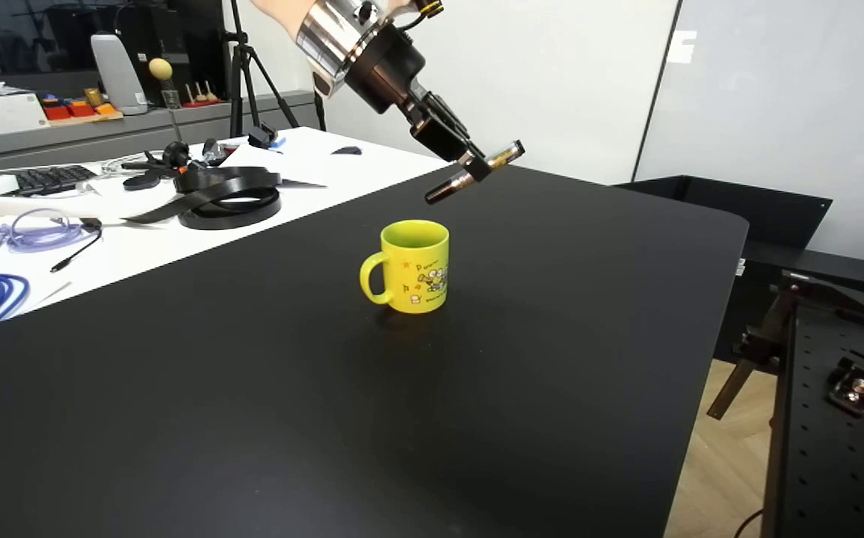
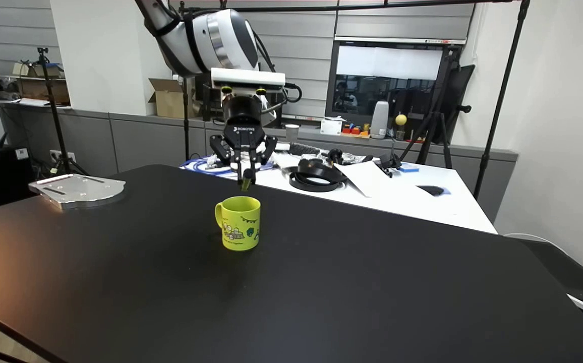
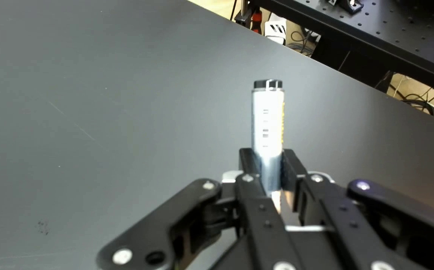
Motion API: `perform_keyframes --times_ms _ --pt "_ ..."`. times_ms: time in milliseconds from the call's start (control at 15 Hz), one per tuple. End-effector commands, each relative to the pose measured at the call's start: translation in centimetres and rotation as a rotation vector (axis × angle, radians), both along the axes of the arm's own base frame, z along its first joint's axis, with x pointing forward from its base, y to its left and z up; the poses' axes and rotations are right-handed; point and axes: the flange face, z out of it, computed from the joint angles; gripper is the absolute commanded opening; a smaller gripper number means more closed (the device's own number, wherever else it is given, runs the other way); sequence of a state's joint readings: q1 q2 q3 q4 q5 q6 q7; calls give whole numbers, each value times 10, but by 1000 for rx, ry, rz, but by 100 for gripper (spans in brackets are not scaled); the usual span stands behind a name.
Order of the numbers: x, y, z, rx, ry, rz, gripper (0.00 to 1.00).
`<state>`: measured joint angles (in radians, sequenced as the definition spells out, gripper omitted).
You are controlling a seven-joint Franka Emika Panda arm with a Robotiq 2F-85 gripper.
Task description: Take the pen and put it in the cup
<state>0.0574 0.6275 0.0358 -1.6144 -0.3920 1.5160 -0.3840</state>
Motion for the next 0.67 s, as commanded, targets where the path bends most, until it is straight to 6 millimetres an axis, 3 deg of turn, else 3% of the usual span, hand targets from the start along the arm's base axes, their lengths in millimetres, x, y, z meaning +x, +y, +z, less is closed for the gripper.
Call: perform_keyframes --times_ms 0,600 --pt "15 0 -1 -27 46 2 5" --pt "29 16 -10 -30 59 72 5"
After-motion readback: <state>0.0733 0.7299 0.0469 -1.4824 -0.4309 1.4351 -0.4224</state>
